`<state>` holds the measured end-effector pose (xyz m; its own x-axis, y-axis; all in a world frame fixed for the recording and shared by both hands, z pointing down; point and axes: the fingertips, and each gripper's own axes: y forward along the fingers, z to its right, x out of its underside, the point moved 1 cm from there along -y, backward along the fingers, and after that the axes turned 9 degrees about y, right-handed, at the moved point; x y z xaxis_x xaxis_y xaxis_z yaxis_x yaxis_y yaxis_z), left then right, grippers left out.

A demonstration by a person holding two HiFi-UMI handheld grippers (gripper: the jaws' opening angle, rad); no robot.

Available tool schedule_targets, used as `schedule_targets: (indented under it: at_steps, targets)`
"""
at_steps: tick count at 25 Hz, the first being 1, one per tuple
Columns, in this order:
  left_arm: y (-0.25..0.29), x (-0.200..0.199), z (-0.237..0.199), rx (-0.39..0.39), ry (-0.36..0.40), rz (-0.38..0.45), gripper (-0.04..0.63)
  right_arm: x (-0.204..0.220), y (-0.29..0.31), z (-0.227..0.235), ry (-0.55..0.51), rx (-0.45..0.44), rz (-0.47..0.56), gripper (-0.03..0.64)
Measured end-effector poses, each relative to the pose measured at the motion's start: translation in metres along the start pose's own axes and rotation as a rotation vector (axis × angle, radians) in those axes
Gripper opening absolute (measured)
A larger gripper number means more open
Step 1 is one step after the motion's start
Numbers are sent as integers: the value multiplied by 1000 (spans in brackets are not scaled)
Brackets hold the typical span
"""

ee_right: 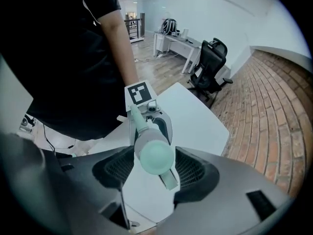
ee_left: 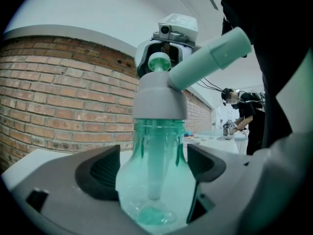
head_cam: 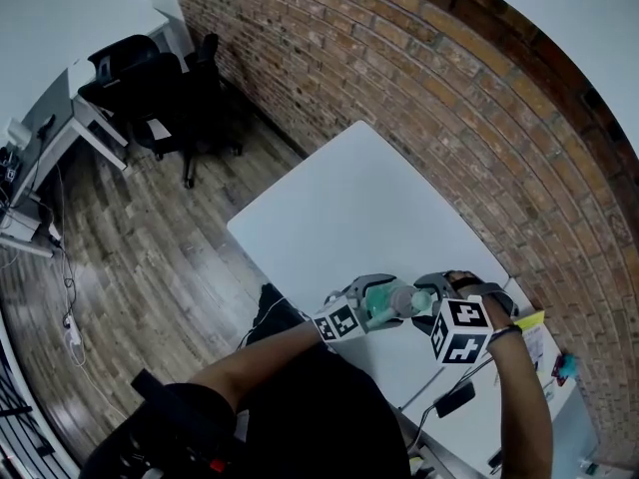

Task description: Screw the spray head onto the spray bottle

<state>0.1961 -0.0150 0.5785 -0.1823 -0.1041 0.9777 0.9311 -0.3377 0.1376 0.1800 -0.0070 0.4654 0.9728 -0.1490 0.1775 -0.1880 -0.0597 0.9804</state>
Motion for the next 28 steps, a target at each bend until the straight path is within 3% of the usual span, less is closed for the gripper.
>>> schedule_targets:
  at_steps: [9,16,19,24,28]
  targets:
    - [-2,-1,0,1,-1,-1,417,-6,15,-12,-279,-80,-87,259]
    - [-3,1,2,5,-10,-9,417,-2,22,-6,-374,-63,-142,259]
    - [-3,2,2,0,-10,-9,417,-3,24,-7,-323,-76,-127,259]
    - [-4,4,3,-1,-12,-11,417,-4,26,-9,-108,-118,-89,259]
    - [-3,9,5,-2,-26,-18,417,-4,26,-7,-9,-117,-64,259]
